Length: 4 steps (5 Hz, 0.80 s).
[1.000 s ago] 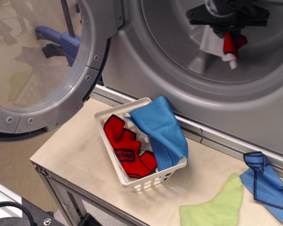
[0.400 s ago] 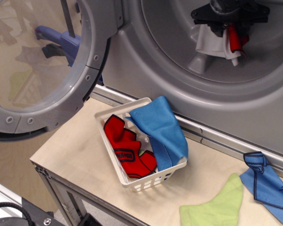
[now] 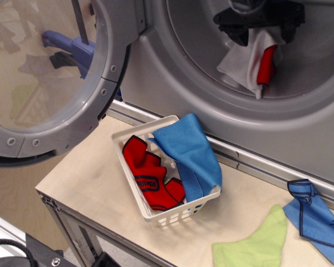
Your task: Put clothes in laundry machine
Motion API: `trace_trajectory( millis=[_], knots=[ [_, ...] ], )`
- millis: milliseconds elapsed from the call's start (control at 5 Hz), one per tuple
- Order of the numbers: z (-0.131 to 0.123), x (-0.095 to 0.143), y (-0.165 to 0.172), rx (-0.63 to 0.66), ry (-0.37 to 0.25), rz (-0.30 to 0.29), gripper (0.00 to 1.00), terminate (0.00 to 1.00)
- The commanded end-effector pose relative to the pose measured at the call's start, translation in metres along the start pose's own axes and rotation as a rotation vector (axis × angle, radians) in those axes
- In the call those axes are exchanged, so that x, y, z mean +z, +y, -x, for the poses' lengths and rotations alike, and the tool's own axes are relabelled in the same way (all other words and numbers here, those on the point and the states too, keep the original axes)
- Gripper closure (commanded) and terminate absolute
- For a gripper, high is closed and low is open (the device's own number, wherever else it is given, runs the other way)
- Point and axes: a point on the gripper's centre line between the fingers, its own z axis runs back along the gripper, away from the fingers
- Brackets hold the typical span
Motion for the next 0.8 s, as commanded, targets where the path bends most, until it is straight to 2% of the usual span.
trace_trajectory(
  millis=[0, 400, 600],
  knots=[
    [0.018, 0.069, 0.001, 0.010, 0.074, 0.135, 0.00, 0.00],
    [0.060, 0.105, 0.020, -0.032, 0.169, 0.109, 0.00, 0.00],
    [0.060, 0.105, 0.020, -0.032, 0.169, 0.109, 0.00, 0.00]
  ],
)
